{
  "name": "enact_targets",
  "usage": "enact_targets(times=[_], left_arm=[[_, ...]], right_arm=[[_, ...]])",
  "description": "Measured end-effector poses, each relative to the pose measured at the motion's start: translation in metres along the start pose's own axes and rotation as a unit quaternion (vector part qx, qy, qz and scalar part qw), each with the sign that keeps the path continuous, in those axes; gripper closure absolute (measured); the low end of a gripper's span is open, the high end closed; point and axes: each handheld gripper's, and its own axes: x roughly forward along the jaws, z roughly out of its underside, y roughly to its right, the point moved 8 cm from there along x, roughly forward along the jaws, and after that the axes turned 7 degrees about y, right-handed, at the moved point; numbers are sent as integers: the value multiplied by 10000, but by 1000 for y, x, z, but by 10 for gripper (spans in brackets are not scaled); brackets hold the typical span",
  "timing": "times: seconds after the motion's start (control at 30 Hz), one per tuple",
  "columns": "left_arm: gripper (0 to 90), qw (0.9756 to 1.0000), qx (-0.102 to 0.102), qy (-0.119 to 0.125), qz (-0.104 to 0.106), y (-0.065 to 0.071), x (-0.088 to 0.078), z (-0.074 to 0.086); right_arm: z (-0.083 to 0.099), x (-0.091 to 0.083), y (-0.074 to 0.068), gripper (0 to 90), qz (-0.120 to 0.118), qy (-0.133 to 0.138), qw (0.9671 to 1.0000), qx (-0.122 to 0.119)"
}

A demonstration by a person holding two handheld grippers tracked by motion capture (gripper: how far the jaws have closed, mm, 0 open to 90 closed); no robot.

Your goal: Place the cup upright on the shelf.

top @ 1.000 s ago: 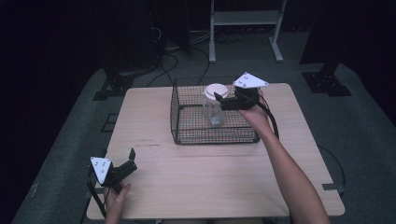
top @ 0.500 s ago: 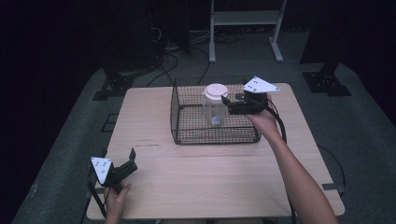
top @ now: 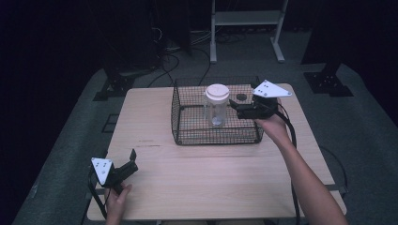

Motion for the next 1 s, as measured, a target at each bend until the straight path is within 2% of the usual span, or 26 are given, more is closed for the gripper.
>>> enact_targets(times=[0.43, 0.73, 1.0], left_arm=[[0, 10000, 2, -1, -4, 0, 0, 0], [0, 10000, 9, -4, -2, 1, 0, 0], [0, 10000, 22, -12, -3, 1, 0, 0]], right_arm=[[9, -29, 5, 32, 51, -1, 10000, -2], [25, -44, 7, 31, 66, -86, 9999, 53], [31, -54, 6, 32, 68, -89, 9999, 45]])
